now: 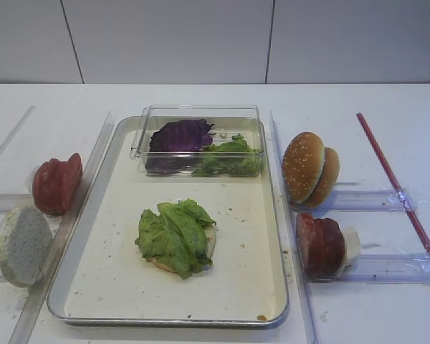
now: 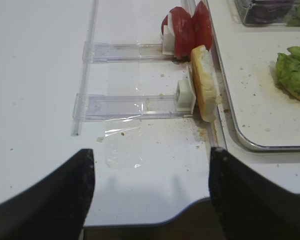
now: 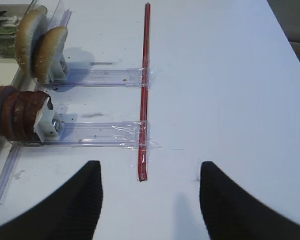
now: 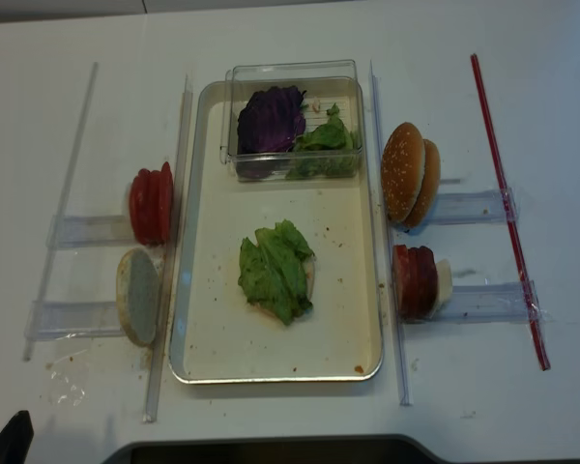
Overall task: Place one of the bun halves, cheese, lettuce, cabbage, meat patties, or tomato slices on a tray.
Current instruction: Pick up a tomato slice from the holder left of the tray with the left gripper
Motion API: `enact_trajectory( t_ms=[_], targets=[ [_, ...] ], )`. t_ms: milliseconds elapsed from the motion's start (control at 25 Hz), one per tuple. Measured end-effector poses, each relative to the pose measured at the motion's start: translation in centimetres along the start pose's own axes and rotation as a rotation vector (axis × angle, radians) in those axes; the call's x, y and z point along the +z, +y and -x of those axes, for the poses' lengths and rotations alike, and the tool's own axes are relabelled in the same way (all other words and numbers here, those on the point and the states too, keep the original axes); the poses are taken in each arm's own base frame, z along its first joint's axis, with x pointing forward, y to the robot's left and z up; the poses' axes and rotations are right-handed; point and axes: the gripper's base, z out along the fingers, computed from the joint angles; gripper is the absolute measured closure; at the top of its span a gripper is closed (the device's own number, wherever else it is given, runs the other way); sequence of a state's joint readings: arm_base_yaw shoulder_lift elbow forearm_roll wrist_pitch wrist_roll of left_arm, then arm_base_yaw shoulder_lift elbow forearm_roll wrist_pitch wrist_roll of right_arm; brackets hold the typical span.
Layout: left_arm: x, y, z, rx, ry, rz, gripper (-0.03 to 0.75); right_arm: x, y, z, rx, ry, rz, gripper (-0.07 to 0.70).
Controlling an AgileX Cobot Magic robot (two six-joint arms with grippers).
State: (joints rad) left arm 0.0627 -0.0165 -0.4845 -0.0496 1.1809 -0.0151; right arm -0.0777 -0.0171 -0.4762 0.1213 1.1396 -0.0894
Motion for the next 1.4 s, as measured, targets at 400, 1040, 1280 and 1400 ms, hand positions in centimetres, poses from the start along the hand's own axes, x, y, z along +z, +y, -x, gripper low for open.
enact_trajectory(
  t_ms=[400, 1040, 1280, 1400],
  targets=[
    [0.00, 0.00, 0.00, 0.000, 0.000, 0.000, 0.250, 0.00, 0.00, 0.00, 0.000, 0.000, 0.000, 0.187],
    [0.00, 0.00, 0.00, 0.000, 0.000, 0.000, 0.250, 0.00, 0.00, 0.00, 0.000, 0.000, 0.000, 0.187],
    [0.00, 0.00, 0.00, 0.000, 0.000, 0.000, 0.250, 0.00, 0.00, 0.00, 0.000, 0.000, 0.000, 0.187],
    [0.00, 0.00, 0.00, 0.000, 0.000, 0.000, 0.250, 0.00, 0.00, 0.00, 0.000, 0.000, 0.000, 0.187]
  ],
)
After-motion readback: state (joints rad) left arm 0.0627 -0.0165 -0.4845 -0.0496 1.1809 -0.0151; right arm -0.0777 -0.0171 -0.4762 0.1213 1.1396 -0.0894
